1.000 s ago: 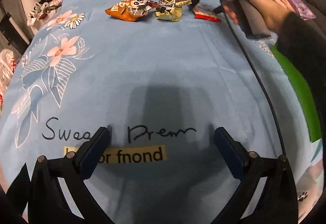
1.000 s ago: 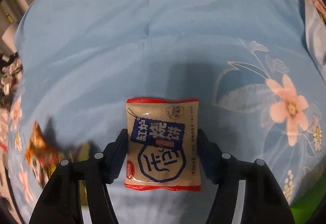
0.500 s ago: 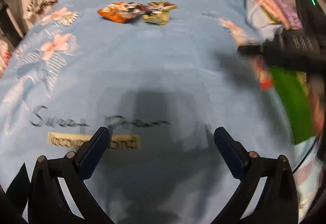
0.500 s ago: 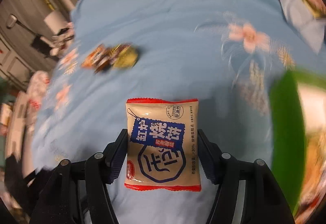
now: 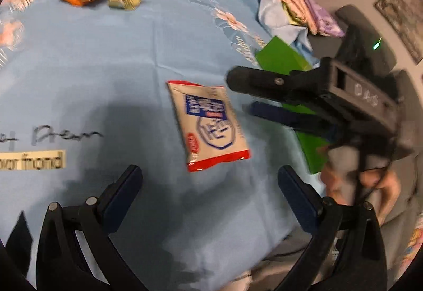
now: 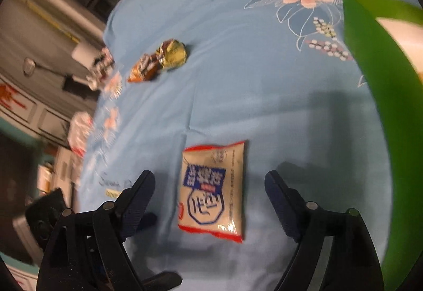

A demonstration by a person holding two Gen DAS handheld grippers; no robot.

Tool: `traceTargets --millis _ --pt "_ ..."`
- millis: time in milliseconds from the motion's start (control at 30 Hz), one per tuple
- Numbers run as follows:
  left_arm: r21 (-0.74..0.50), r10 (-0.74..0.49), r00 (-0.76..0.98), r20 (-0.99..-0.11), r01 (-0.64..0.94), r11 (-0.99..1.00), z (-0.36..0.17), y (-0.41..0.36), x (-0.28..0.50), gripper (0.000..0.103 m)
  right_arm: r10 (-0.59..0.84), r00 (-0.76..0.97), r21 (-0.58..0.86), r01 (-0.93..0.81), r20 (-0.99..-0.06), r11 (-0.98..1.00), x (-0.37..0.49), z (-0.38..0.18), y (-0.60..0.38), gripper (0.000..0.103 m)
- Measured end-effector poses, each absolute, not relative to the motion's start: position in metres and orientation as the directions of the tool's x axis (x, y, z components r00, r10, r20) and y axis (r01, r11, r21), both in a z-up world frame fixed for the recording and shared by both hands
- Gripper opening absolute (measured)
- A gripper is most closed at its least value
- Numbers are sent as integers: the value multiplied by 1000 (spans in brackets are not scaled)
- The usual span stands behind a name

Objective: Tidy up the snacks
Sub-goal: 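Carry the white packet with the right gripper while the left gripper closes on it, then hold the white packet with both grippers and move it toward the green box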

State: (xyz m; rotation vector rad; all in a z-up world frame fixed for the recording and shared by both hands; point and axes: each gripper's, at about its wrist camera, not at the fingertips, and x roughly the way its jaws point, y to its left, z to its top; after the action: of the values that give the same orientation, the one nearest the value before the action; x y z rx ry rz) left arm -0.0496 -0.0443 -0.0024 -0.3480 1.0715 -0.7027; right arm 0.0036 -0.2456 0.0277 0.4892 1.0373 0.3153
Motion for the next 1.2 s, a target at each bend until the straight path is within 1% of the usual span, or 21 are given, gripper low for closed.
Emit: traceTargets --millis 100,200,300,367,533,633,700,733,767,800,833,867,933,1033,1133,1200 --pt "-673 -758 211 -617 358 647 -2 -47 -42 103 532 470 592 -26 -704 806 13 16 -248 86" --pt "-725 -791 160 -590 327 606 -8 -55 -33 103 562 444 614 -33 -698 789 22 6 -249 86" --pt "-786 -838 139 -528 296 543 -8 -55 -27 103 587 439 636 -44 -681 771 24 7 -251 86" --pt "-787 -838 128 -531 293 543 -9 -59 -25 103 603 433 647 -57 -670 760 25 4 -252 86" --pt "-748 -823 113 -556 364 555 -4 -75 -27 101 636 431 687 -52 -639 725 24 0 -261 86" --pt "-754 -828 120 -548 357 551 -6 -80 -21 101 604 438 649 -58 -666 758 22 3 -255 82" --pt "-756 -825 132 -549 342 558 -6 -82 -18 101 579 444 618 -70 -684 783 21 4 -250 76" --pt "-752 -822 135 -554 343 563 -7 -81 -18 100 567 444 604 -70 -694 794 21 4 -248 65" --pt "-750 -820 139 -556 342 566 -8 -81 -18 96 554 448 594 -62 -701 802 21 4 -249 52" --pt "-744 -812 153 -563 334 579 -8 -79 -19 92 538 454 588 -38 -710 808 22 1 -252 44" --pt "-733 -801 168 -575 328 596 -9 -78 -19 78 531 455 590 -16 -715 807 22 -1 -254 30" --pt "-715 -780 189 -596 317 623 -11 -74 -19 51 526 454 592 5 -720 806 23 -4 -257 25" --pt "-707 -755 207 -623 264 656 -21 -67 -12 23 552 454 623 9 -699 782 23 -7 -264 24" --pt "-773 -797 180 -576 198 603 -30 -58 -2 20 547 461 616 -1 -698 787 22 -7 -265 22" --pt "-748 -780 199 -593 221 625 -24 -60 -6 20 528 474 588 -28 -705 809 21 -4 -260 22" --pt "-729 -766 206 -609 235 643 -19 -62 -9 20 537 478 598 -30 -695 801 20 -4 -262 22"
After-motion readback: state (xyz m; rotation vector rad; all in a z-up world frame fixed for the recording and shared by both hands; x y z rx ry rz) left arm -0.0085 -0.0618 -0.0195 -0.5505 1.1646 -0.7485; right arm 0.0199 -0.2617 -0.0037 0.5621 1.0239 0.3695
